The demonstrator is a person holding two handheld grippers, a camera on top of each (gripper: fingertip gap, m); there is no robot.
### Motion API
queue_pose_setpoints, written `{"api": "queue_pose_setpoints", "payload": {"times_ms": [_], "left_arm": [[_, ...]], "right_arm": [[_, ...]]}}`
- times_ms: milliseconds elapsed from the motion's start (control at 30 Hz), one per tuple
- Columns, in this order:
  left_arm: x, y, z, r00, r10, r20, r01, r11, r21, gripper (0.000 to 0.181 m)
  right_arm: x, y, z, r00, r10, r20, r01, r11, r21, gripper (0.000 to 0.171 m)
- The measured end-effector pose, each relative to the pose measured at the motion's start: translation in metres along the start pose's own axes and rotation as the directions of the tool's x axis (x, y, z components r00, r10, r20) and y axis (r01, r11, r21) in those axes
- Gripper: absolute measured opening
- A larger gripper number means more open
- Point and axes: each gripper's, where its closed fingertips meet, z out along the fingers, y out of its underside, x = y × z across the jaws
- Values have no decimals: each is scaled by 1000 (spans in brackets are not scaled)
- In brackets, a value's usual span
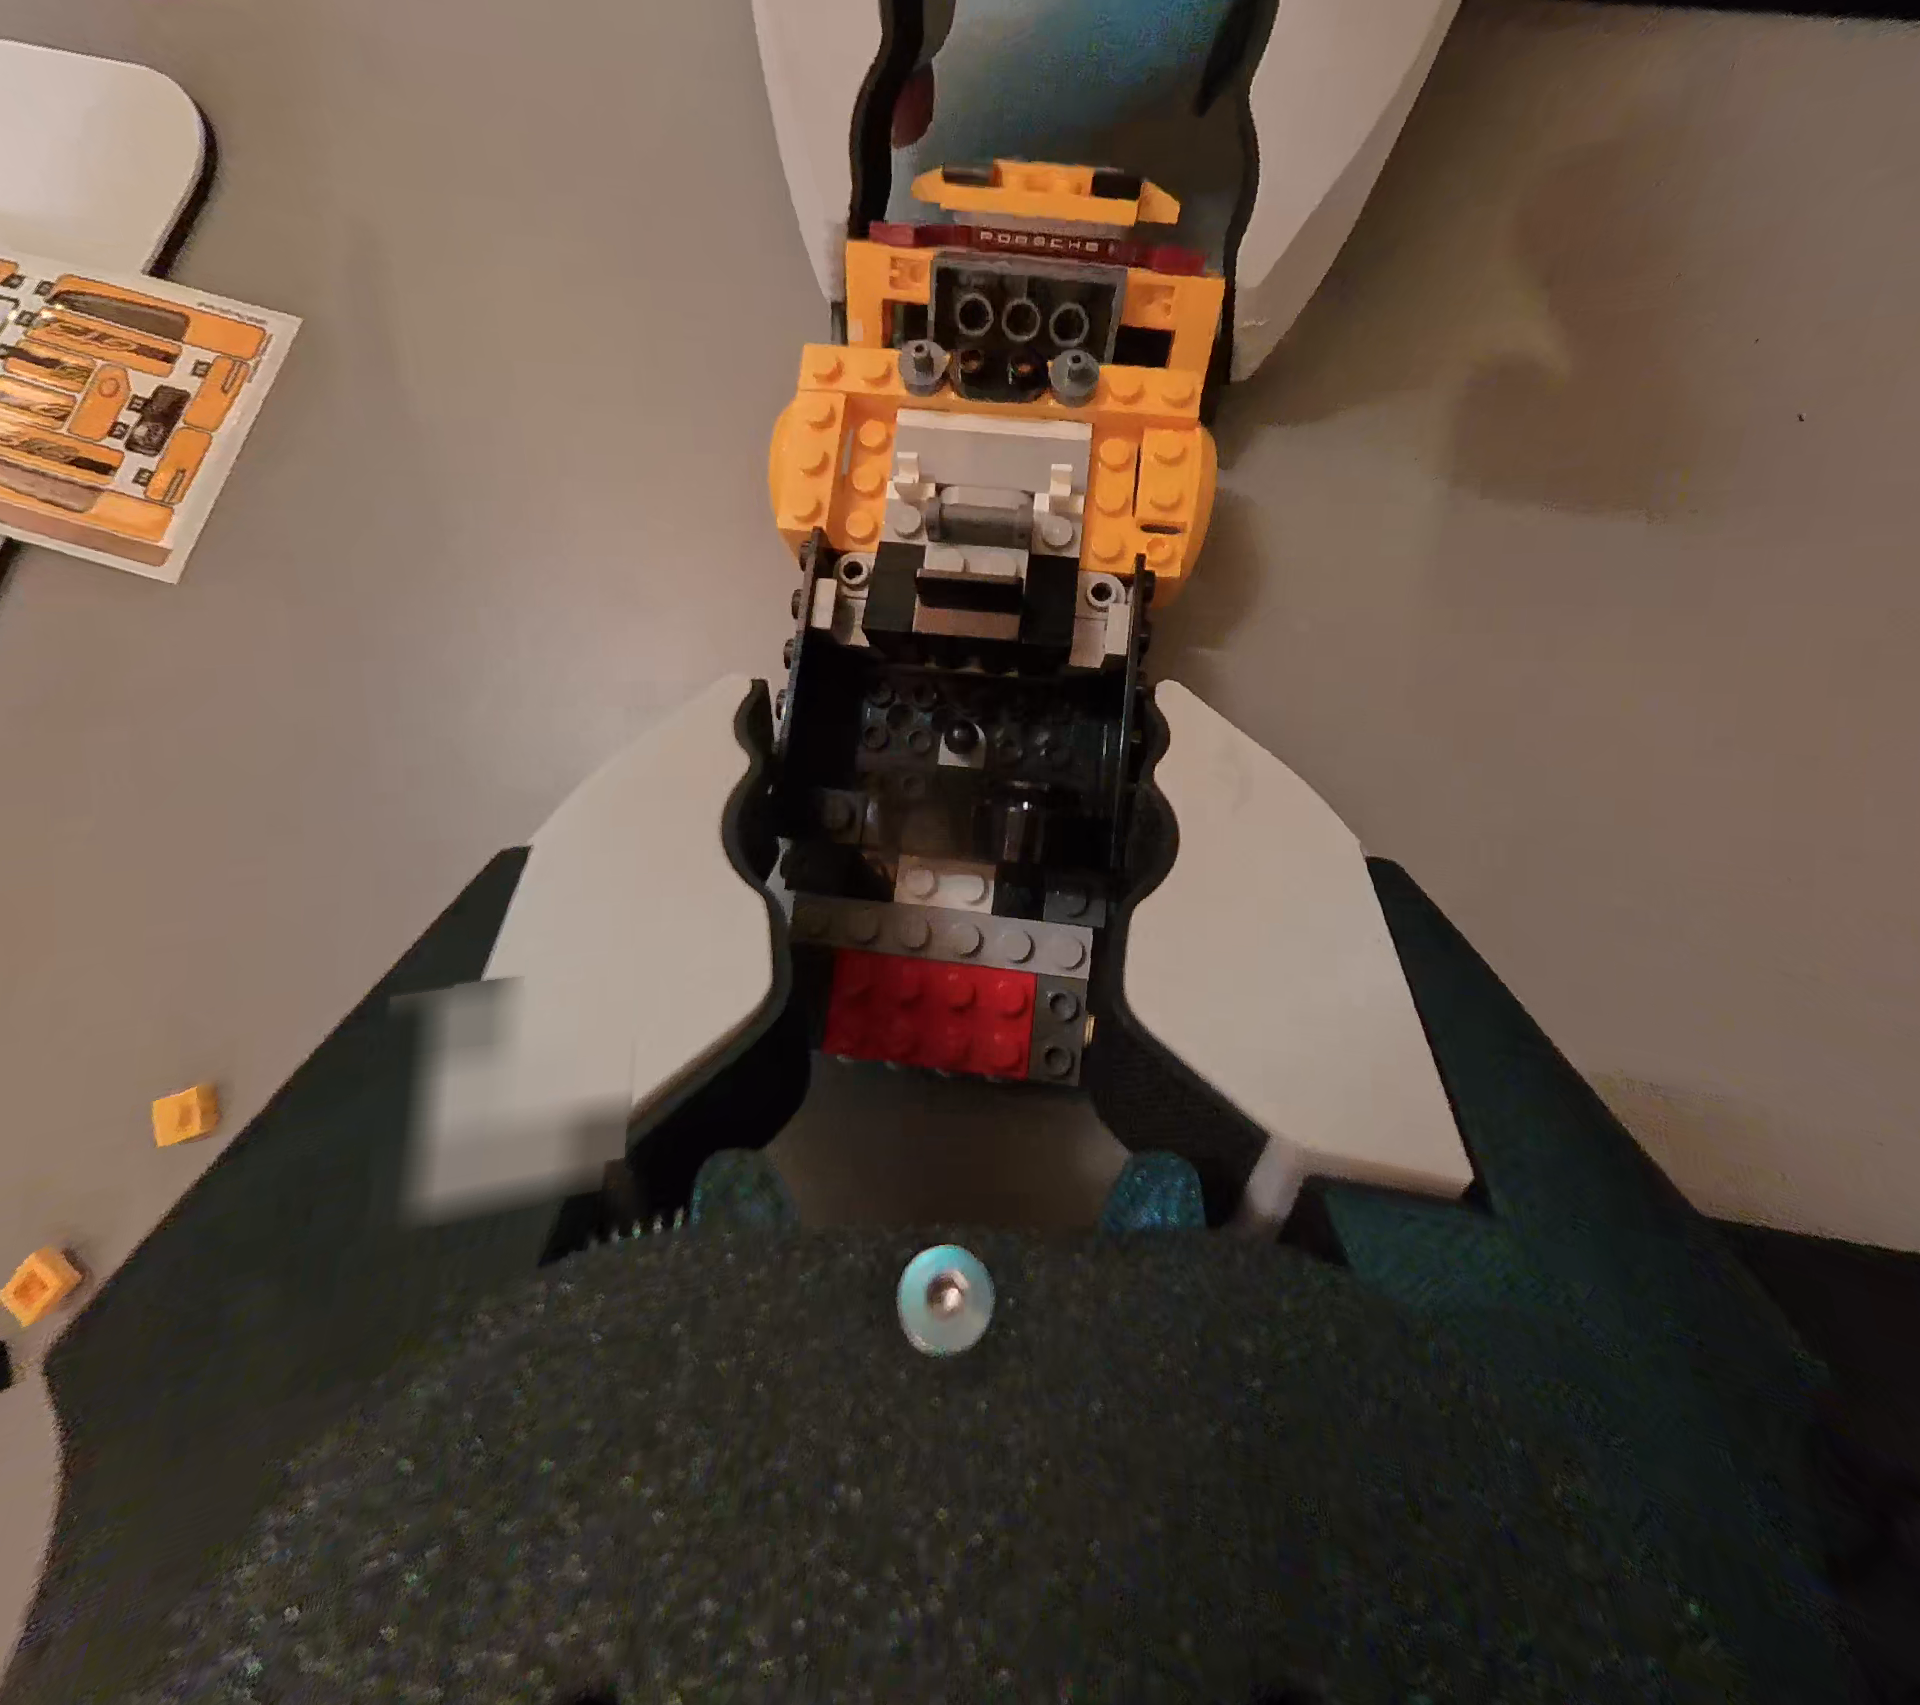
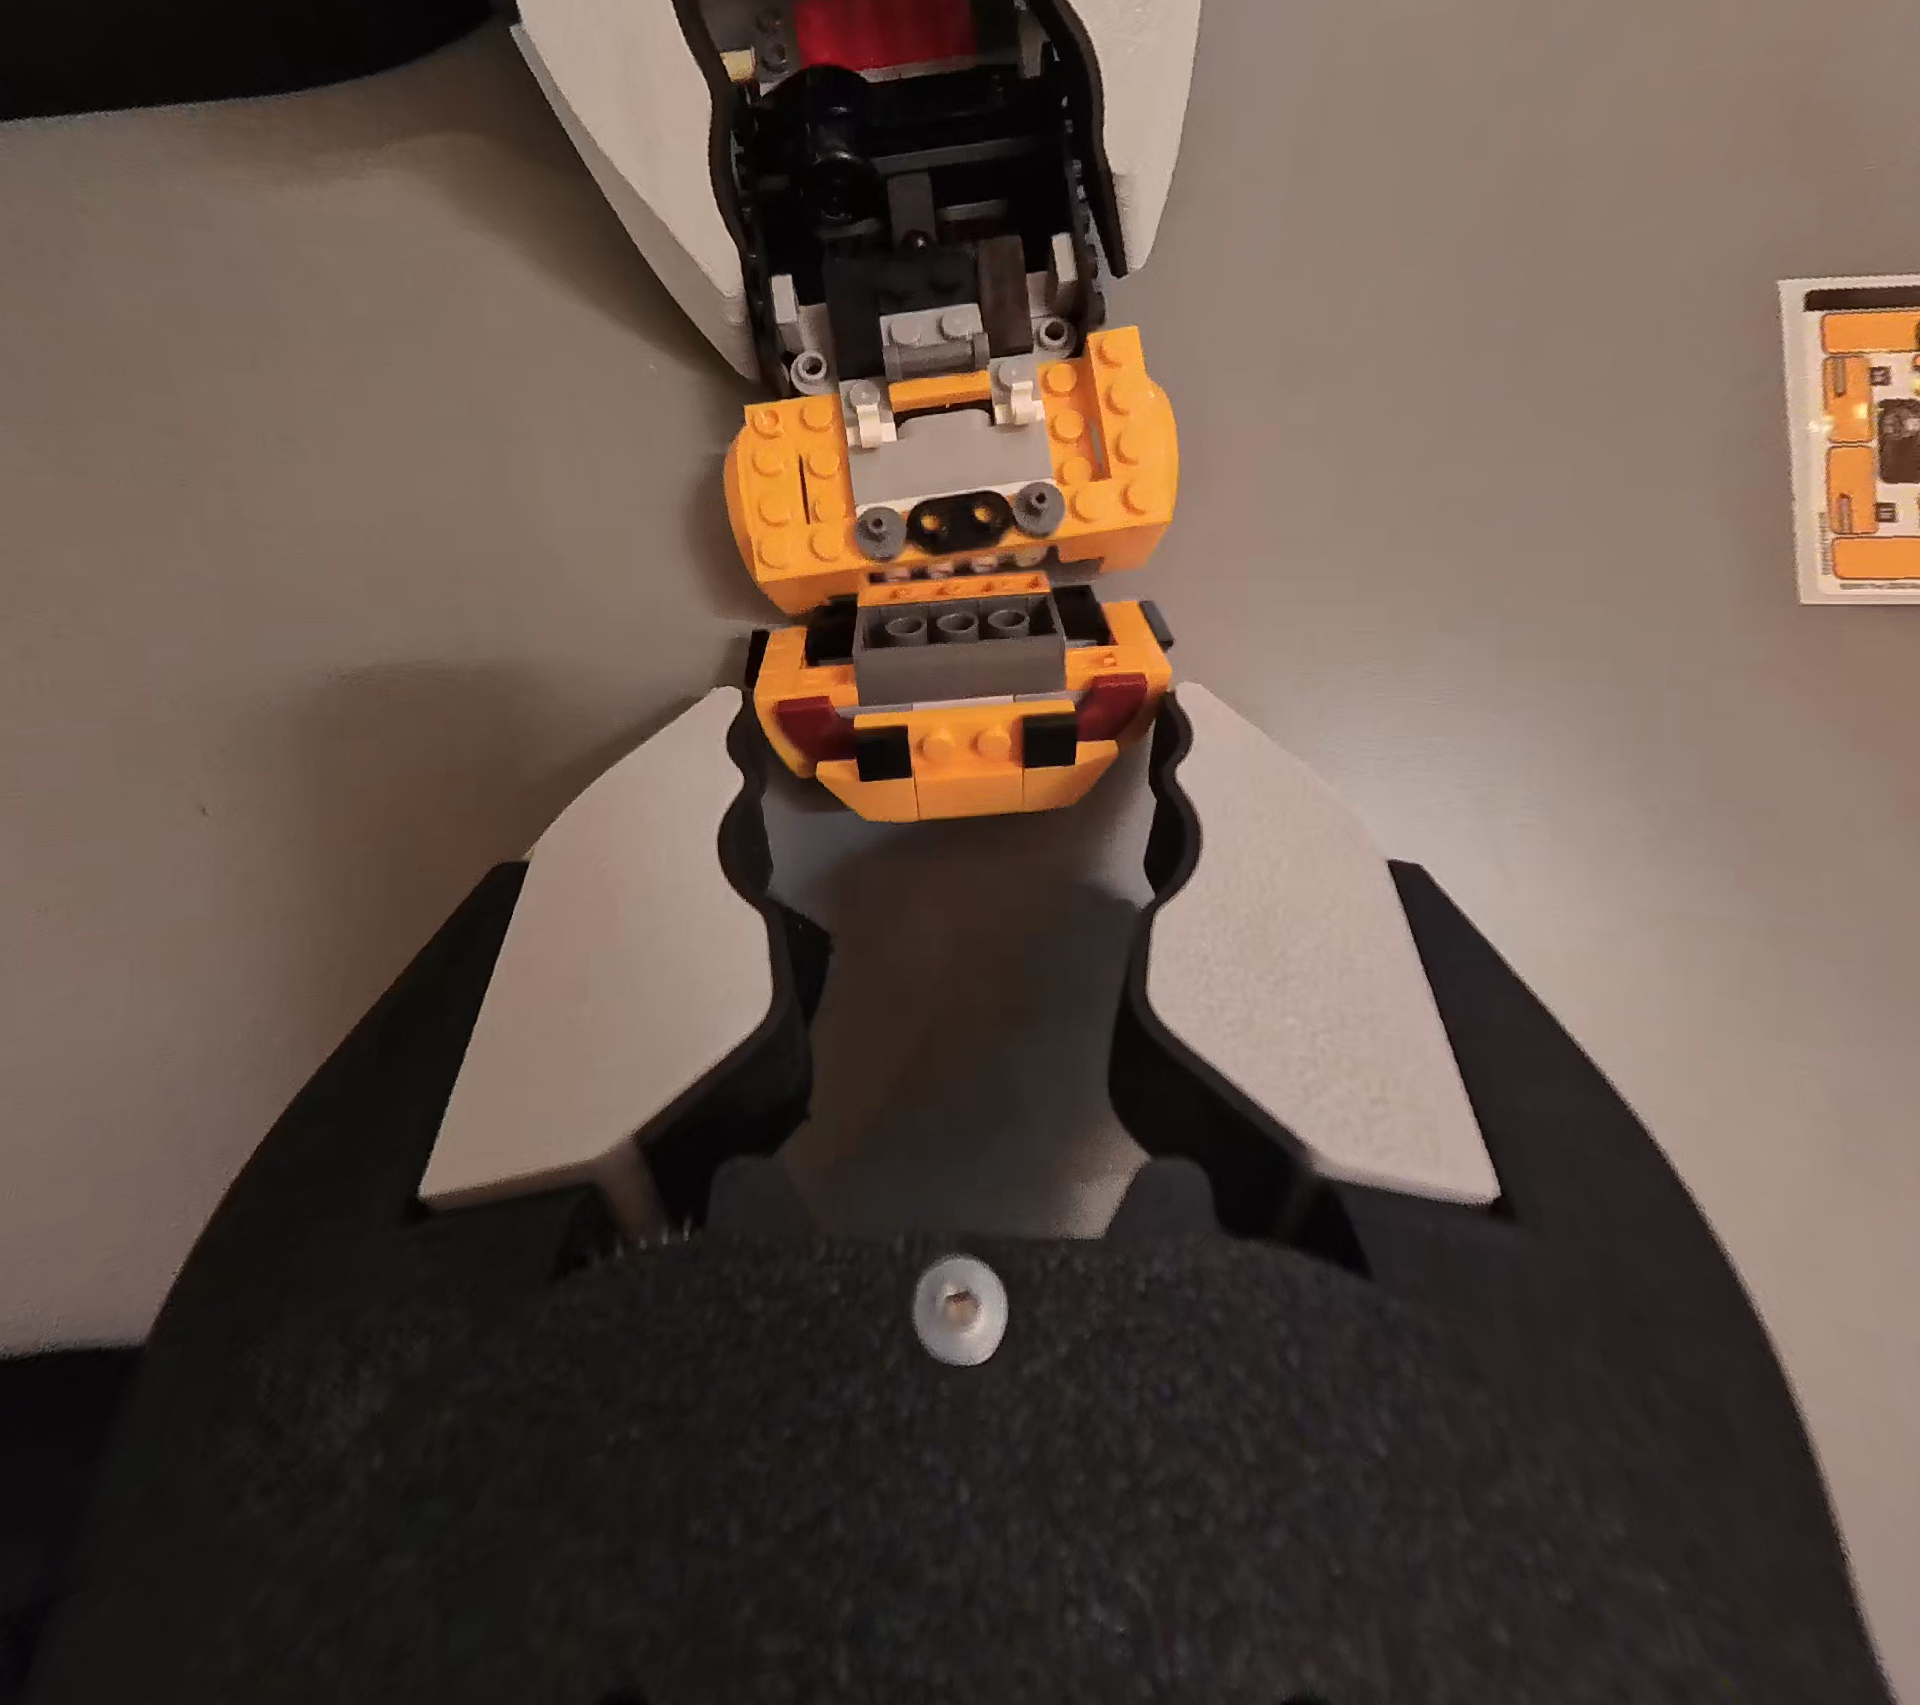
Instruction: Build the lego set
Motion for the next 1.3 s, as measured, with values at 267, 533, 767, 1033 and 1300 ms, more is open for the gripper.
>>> {"api": "queue_pose_setpoints", "payload": {"times_ms": [267, 533, 767, 1033, 1300], "left_arm": [[2, 0, 2, 1000, 2, -3, -2, 1000, -13, 66], [3, -4, -3, 1000, -5, -9, 5, 1000, 14, 65], [5, -5, -1, 1000, 5, -14, -4, 1000, 6, 69], [5, -5, 3, 1000, 16, -4, -16, 1000, 3, 65], [5, -8, 3, 1000, 12, -6, -12, 999, 31, 64]], "right_arm": [[-2, -9, -5, 1000, 14, 0, -13, 999, 40, 68], [-1, -6, -8, 999, 30, 43, -33, 997, 71, 69], [-3, 9, -19, 998, 8, 64, -9, 1000, 25, 51], [-3, 7, -9, 999, 6, 50, -8, 999, 45, 41], [-6, 4, -9, 998, -1, 62, -3, 998, 65, 37]]}}
